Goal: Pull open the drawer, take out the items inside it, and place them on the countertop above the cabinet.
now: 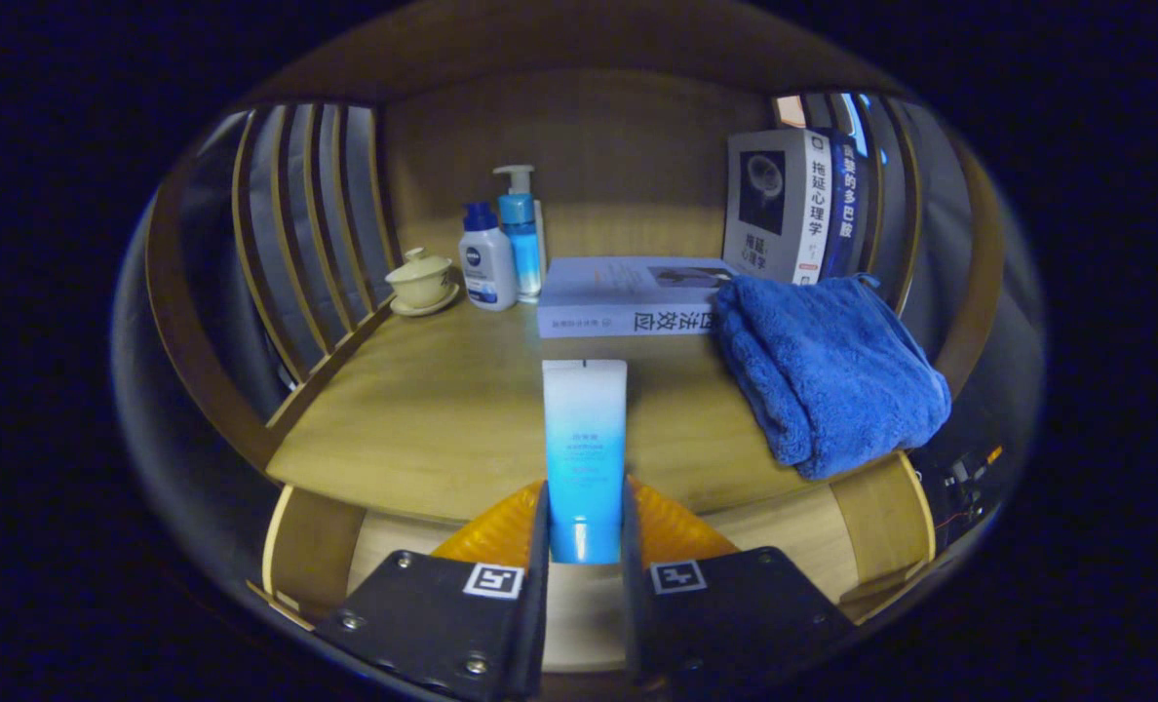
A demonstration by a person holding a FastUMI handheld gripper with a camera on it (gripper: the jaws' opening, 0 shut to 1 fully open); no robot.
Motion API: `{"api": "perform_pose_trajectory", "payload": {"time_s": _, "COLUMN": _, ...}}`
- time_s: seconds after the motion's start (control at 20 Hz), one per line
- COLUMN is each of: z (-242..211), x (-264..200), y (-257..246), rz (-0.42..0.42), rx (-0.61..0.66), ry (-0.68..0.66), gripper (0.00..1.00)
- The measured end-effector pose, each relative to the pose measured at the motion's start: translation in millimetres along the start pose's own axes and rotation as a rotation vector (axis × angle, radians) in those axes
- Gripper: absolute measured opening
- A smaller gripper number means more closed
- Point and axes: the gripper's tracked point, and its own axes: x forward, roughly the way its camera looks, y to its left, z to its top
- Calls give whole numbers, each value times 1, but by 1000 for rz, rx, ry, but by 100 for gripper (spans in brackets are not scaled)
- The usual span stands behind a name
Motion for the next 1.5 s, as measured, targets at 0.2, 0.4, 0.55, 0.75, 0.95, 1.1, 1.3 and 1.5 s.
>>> {"api": "perform_pose_trajectory", "payload": {"time_s": 0.2, "z": 10, "x": 13, "y": 4, "rz": 9, "rx": 28, "ry": -45, "gripper": 33}}
{"api": "perform_pose_trajectory", "payload": {"time_s": 0.4, "z": 18, "x": 27, "y": 8, "rz": -1, "rx": -8, "ry": -124, "gripper": 33}}
{"api": "perform_pose_trajectory", "payload": {"time_s": 0.55, "z": 21, "x": 34, "y": 11, "rz": 3, "rx": -5, "ry": -160, "gripper": 33}}
{"api": "perform_pose_trajectory", "payload": {"time_s": 0.75, "z": 23, "x": 37, "y": 12, "rz": 1, "rx": 0, "ry": -169, "gripper": 37}}
{"api": "perform_pose_trajectory", "payload": {"time_s": 0.95, "z": 23, "x": 35, "y": 12, "rz": -1, "rx": -4, "ry": -170, "gripper": 40}}
{"api": "perform_pose_trajectory", "payload": {"time_s": 1.1, "z": 23, "x": 37, "y": 11, "rz": -8, "rx": -11, "ry": -175, "gripper": 41}}
{"api": "perform_pose_trajectory", "payload": {"time_s": 1.3, "z": 23, "x": 37, "y": 9, "rz": -26, "rx": -15, "ry": -178, "gripper": 49}}
{"api": "perform_pose_trajectory", "payload": {"time_s": 1.5, "z": 27, "x": 33, "y": 7, "rz": -36, "rx": -14, "ry": -197, "gripper": 53}}
